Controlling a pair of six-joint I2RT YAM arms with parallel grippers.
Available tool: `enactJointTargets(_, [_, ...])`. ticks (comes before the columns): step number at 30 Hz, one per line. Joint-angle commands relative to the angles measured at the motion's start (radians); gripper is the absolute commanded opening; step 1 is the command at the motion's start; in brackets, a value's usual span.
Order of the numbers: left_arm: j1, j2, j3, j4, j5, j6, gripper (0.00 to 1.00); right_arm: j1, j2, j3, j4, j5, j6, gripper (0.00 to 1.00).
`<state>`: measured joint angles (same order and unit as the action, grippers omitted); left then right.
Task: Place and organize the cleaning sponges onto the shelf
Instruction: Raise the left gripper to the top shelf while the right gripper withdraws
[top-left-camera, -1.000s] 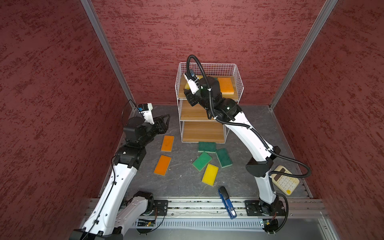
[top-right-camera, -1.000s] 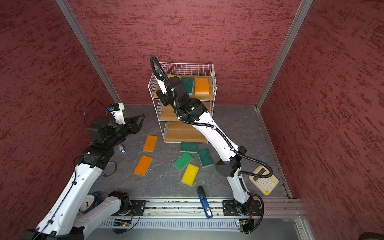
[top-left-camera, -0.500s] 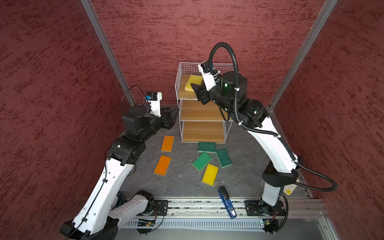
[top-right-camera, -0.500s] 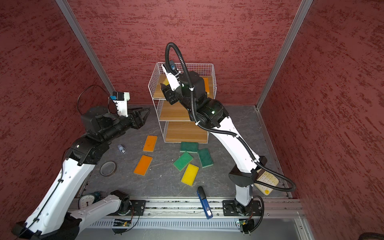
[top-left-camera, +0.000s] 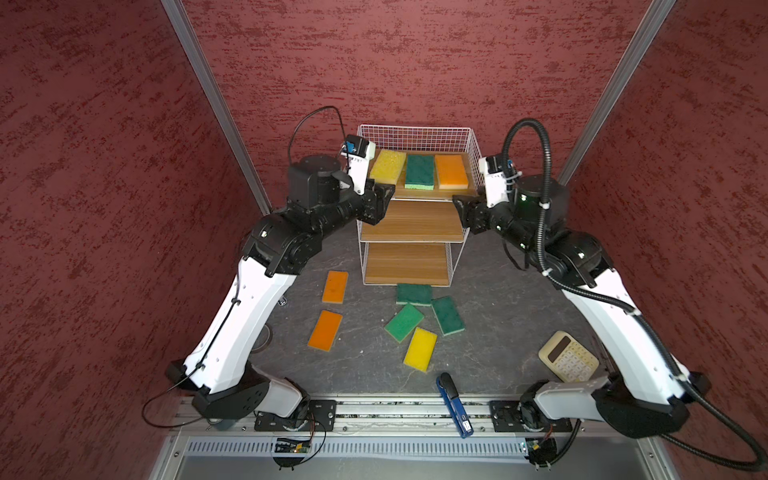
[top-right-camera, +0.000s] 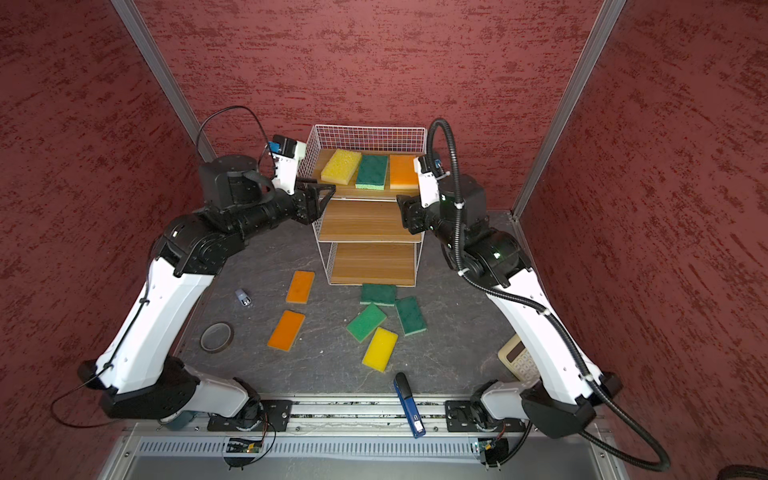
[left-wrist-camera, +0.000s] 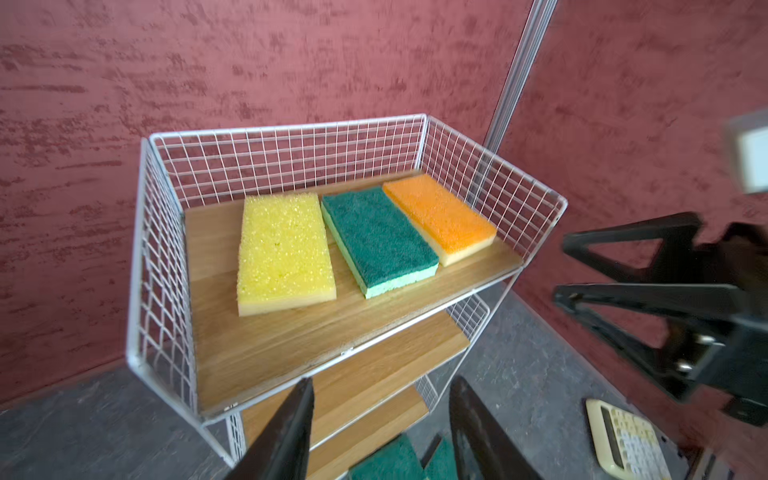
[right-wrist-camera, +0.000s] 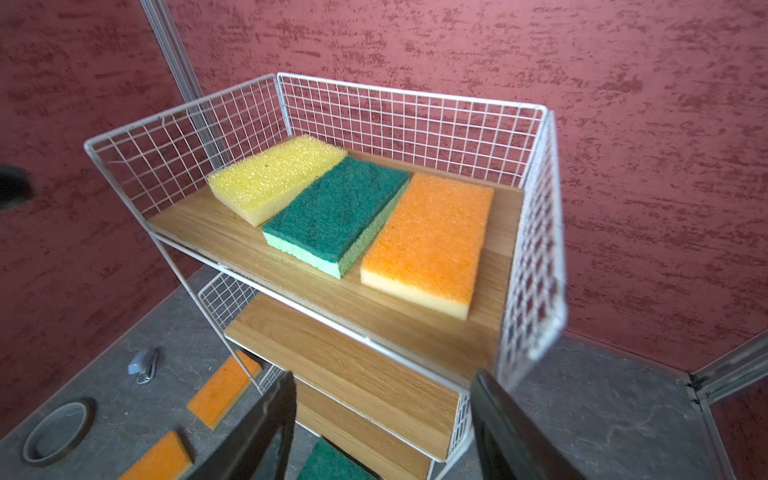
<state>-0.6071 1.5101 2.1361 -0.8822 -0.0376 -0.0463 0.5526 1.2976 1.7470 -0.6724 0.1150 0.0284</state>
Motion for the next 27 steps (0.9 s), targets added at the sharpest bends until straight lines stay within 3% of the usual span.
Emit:
enactJointTargets(1, [-0.013,0.126,0.172,-0.166,-0.087,0.040,0.54,-0.051,-0.079,-0.091,0.063,-0.083,0.041,0.67])
enactJointTargets(7, [-0.034,0.345,0.515,-0.325,-0.150,0.061,0.57,-0.123,-0.185,-0.242,0.076,-0.146,0.080,0.68])
enactJointTargets(27, [-0.017,0.436,0.524,-0.248,-0.287,0.125,0.65,-0.147,-0.285,-0.407,0.115,-0.196,0.116,0.68])
